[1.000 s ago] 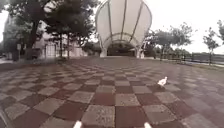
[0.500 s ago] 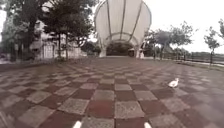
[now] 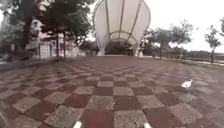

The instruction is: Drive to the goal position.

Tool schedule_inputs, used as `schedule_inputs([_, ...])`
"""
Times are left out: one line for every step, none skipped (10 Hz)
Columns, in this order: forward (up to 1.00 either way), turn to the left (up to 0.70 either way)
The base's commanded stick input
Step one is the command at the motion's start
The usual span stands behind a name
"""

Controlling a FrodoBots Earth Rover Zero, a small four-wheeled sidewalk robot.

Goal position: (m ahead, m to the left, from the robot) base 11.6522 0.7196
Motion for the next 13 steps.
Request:
schedule_inputs([0.5,0.0])
schedule_inputs([0.5,0.0])
schedule_inputs([0.5,0.0])
schedule_inputs([0.5,0.0])
schedule_inputs([0.5,0.0])
schedule_inputs([0.5,0.0])
schedule_inputs([0.5,0.0])
schedule_inputs([0.5,0.0])
schedule_inputs([0.5,0.0])
schedule_inputs([0.5,0.0])
schedule_inputs([0.5,0.07])
schedule_inputs([0.5,0.31])
schedule_inputs([0.5,0.5])
